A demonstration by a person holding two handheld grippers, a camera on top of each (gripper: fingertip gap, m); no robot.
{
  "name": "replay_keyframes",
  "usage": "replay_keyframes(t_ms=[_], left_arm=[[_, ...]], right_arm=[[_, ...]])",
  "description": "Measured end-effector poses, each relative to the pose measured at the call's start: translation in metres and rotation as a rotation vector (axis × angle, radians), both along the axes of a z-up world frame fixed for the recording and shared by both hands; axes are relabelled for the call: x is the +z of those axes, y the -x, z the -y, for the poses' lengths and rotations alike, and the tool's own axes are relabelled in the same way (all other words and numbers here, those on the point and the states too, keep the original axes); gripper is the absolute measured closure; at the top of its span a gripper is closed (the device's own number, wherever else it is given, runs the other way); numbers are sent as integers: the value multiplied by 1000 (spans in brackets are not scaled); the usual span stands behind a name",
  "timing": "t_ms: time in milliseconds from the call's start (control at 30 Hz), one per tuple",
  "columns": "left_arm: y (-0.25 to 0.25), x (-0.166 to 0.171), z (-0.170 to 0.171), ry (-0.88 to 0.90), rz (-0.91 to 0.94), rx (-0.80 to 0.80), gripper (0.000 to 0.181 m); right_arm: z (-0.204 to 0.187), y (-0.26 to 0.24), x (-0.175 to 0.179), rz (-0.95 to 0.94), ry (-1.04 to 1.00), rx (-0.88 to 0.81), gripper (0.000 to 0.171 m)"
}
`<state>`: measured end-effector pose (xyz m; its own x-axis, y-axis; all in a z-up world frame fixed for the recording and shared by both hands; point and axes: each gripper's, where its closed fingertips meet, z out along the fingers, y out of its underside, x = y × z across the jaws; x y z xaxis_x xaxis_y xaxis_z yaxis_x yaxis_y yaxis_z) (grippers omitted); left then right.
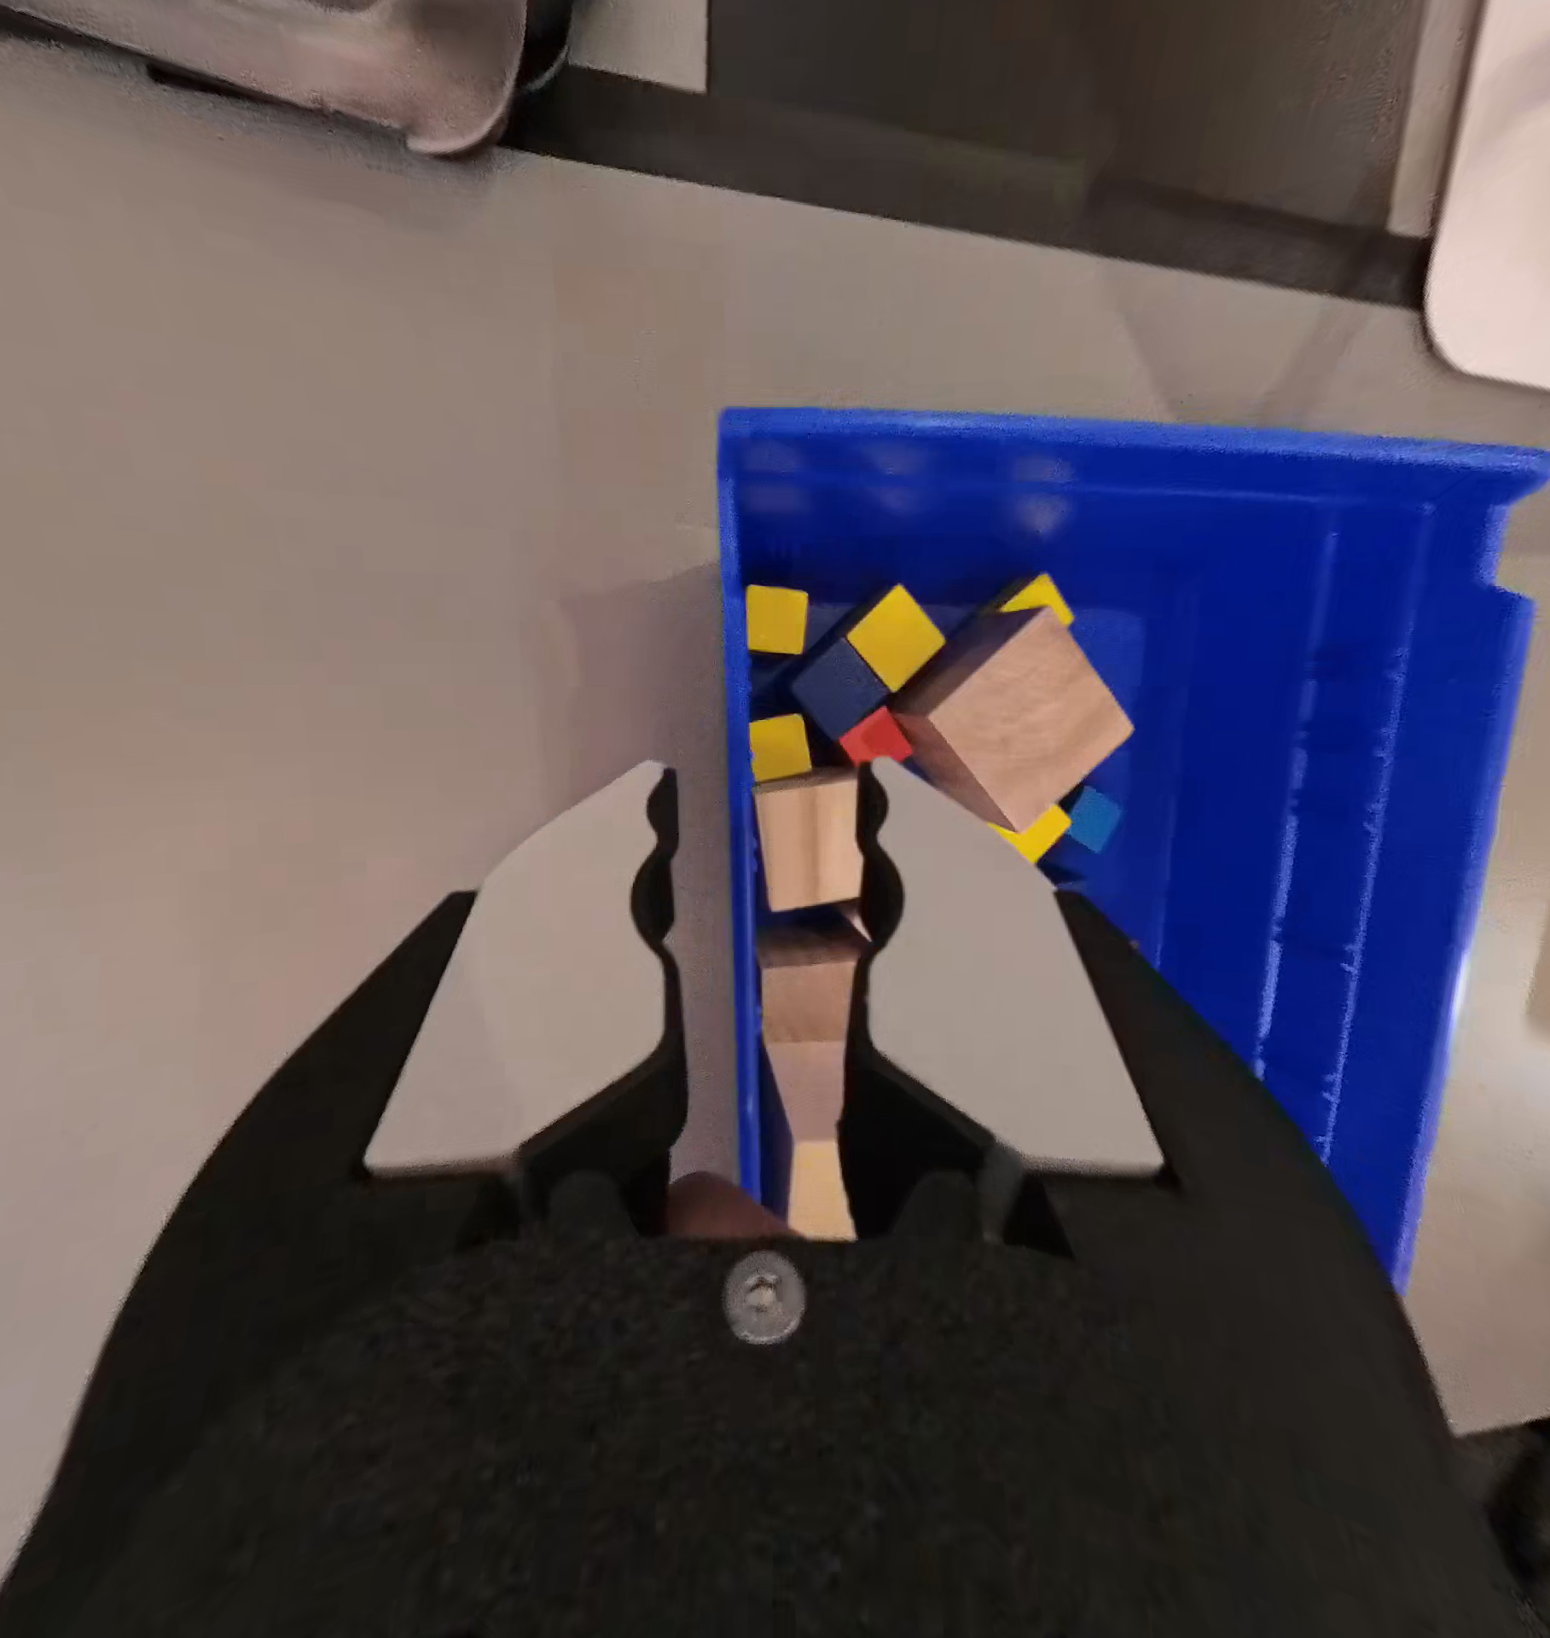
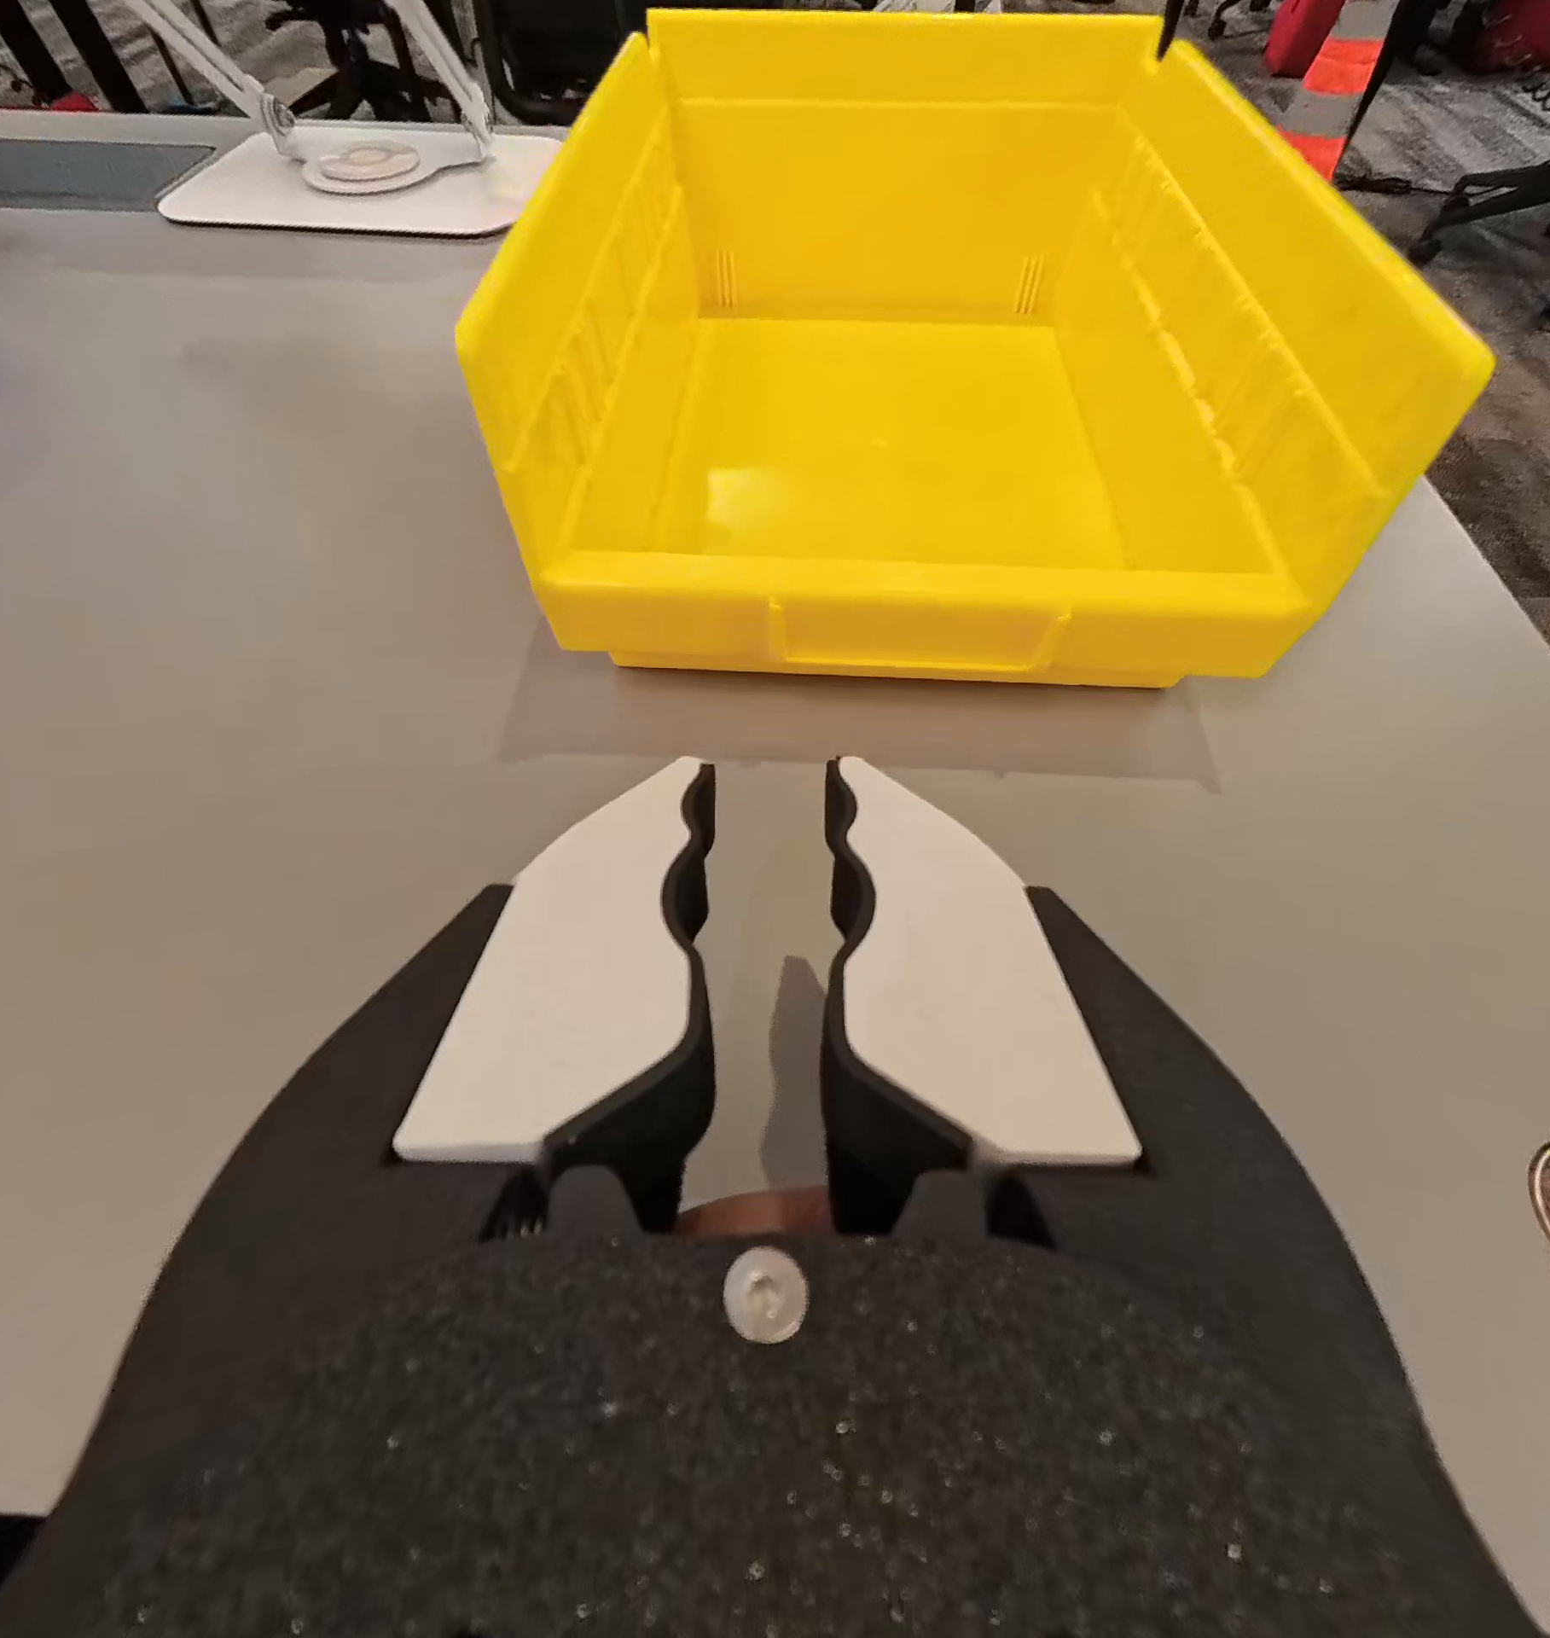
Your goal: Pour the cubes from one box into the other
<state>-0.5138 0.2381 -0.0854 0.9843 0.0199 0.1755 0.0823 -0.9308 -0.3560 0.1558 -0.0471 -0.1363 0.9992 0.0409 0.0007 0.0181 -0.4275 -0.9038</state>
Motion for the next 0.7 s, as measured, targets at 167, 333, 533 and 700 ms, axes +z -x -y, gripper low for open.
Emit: replay_keyframes(t_ms=[167,333,533,700], left_arm=[[11,-38,-14,136,-127,-52,143],[1,-59,-12,220,-145,-129,176],[0,-59,-12,201,-159,-115,176],[0,-59,-11,170,-138,-112,176]], right_arm=[[-5,23,1,48,5,49,148],[-19,117,17,-69,71,279,148],[-51,311,46,-21,237,787,140],[-78,427,34,-28,267,867,128]])
